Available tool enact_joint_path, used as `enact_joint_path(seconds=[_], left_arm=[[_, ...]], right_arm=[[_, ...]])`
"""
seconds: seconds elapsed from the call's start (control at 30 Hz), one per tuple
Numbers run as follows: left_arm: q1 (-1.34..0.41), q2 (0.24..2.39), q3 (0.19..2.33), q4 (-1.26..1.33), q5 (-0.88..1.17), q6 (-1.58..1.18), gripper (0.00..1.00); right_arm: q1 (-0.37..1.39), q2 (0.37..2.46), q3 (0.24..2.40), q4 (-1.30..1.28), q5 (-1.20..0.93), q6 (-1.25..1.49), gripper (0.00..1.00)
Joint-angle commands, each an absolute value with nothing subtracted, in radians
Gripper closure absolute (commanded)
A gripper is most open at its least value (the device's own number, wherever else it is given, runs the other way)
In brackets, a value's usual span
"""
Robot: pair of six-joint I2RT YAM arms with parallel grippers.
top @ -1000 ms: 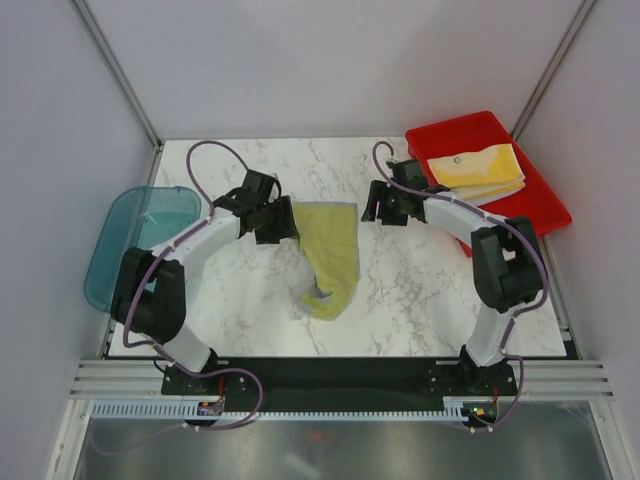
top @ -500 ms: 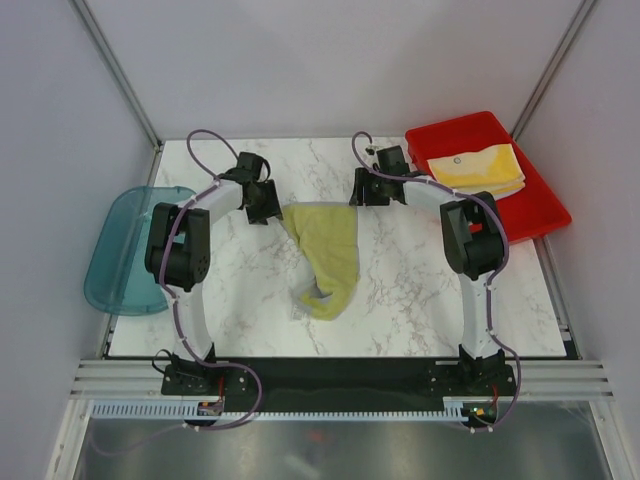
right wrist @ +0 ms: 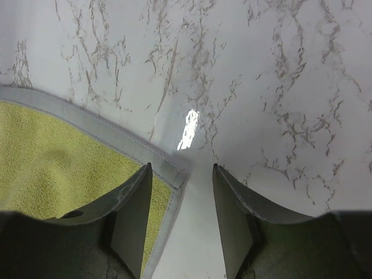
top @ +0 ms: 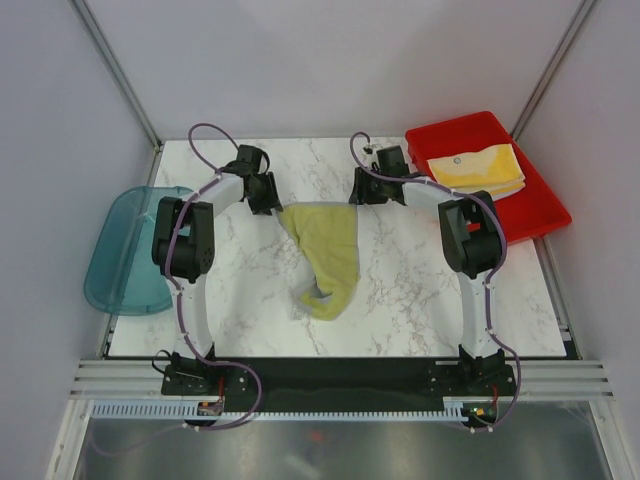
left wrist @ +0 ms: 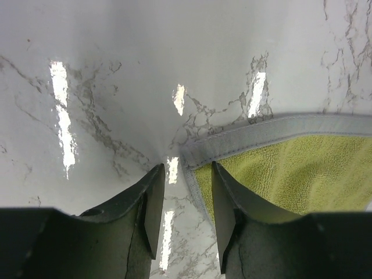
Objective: Fold and stack the towels
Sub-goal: Flatten out the crumpled towel
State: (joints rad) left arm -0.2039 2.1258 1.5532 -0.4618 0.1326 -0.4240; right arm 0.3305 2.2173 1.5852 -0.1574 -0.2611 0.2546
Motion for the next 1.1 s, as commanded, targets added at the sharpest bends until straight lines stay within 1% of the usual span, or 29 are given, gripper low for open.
enact_joint_path(seconds=[0.0,0.1,0.2,0.23,0.3,0.33,0.4,0.43,0.47,0.6,0.67,0.8,1.07], left_arm=[[-0.202,2.172,1.562,-0.466,0.129,-0.411,0.55],[-0.202,2.181,1.580,-0.479,0.147,-0.411,0.58],[-0.201,2.186,1.588,-0.485,0.167,-0.419,0.64],[-0.202,2.192,1.595,-0.485,0.178,-0.419,0.69],[-0.202,2.201,1.614,-0.485,0.222,-0.417,0.73],[-0.202,2.209,1.617,-0.485,0.238,-0.419,0.79],[-0.202,2.210,1.620,-0.483,0.268,-0.425,0.85],[-0.202,2.209,1.621,-0.485,0.275,-0.428,0.93],[-0.202,2.204,1.620,-0.485,0.284,-0.431,0.98],[-0.201,2.180,1.617,-0.483,0.295,-0.436,0.98],[-0.202,2.154,1.614,-0.483,0.291,-0.436,0.98],[-0.202,2.140,1.620,-0.485,0.302,-0.434,0.98],[-0.202,2.154,1.617,-0.483,0.337,-0.451,0.98]], right_arm=[[0.356,2.235,1.552,-0.160,-0.229,0.255,0.46],[0.368,2.241,1.543,-0.195,-0.164,0.319,0.47],[0.380,2.229,1.488,-0.181,-0.141,0.362,0.47],[0.383,2.232,1.480,-0.170,-0.134,0.362,0.47],[0.391,2.238,1.476,-0.167,-0.135,0.365,0.47],[0.394,2.241,1.479,-0.169,-0.135,0.364,0.48],[0.400,2.237,1.471,-0.169,-0.118,0.371,0.49],[0.400,2.221,1.465,-0.167,-0.109,0.376,0.53],[0.403,2.215,1.454,-0.167,-0.104,0.376,0.53],[0.411,2.178,1.431,-0.173,-0.089,0.379,0.54],[0.411,2.145,1.413,-0.182,-0.068,0.382,0.53],[0.410,2.088,1.378,-0.196,-0.034,0.379,0.46],[0.414,2.079,1.345,-0.215,-0.049,0.396,0.40]])
